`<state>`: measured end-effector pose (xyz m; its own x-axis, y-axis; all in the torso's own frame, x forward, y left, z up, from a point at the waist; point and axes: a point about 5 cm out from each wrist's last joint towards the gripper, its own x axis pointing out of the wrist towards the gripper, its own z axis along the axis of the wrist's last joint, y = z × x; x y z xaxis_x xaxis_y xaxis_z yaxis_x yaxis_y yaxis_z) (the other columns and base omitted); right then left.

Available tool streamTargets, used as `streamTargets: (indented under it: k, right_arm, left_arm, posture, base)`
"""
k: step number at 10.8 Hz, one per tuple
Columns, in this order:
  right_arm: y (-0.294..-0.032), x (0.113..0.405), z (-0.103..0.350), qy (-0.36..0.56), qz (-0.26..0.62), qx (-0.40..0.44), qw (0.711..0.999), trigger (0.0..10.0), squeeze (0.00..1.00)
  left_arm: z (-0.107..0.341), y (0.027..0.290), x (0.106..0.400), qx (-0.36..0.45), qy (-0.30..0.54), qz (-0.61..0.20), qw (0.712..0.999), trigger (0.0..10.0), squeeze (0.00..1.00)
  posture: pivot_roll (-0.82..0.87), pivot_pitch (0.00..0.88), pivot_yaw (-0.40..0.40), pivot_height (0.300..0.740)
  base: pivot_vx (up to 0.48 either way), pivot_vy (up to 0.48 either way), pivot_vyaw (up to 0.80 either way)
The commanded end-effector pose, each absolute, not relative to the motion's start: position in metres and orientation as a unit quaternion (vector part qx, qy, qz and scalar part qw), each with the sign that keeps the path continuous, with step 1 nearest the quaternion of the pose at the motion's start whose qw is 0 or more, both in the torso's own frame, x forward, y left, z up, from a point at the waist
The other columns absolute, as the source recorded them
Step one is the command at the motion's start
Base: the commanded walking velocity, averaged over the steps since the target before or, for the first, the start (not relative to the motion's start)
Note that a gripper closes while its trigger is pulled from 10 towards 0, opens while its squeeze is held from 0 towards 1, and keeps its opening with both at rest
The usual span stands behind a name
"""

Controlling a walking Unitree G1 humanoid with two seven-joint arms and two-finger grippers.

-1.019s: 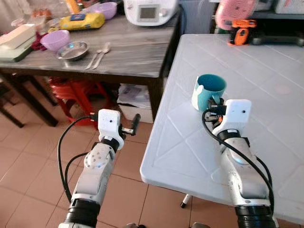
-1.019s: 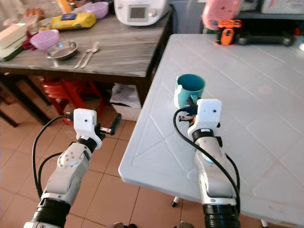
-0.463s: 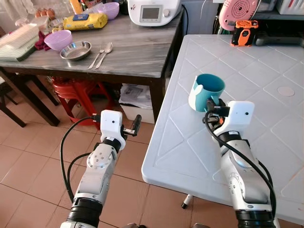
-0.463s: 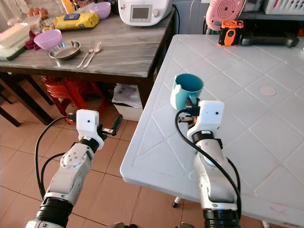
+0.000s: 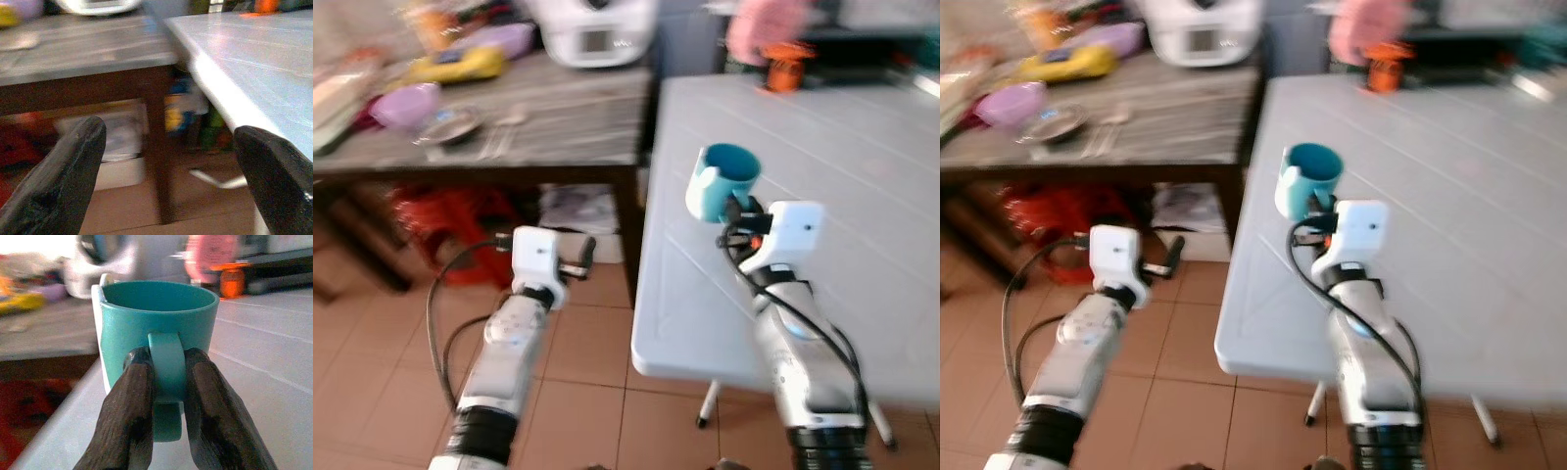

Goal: Setting the table

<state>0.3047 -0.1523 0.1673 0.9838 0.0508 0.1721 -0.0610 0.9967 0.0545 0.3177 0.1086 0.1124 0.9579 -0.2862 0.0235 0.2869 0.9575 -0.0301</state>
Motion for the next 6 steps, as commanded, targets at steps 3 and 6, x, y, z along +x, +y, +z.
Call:
streamTargets:
  k: [3, 6]
  right_arm:
    - [-0.1457, 0.3065, 0.1712, -0.094, 0.025, 0.041, 0.994, 10.0, 0.0]
    - [-0.1498, 0.3055, 0.1688, -0.104, 0.007, 0.026, 0.994, 10.0, 0.0]
  left_arm:
    - [0.1108, 0.1178, 0.3178, -0.001, -0.008, -0.136, 0.991, 10.0, 0.0]
    - [0.1114, 0.1153, 0.3176, 0.001, -0.012, -0.139, 0.99, 10.0, 0.0]
  posture:
    - [-0.11, 0.071, 0.133, 0.74]
    - [-0.11, 0.073, 0.136, 0.74]
  base:
    - [0.0, 0.45, 0.0]
    - [0.0, 0.458, 0.0]
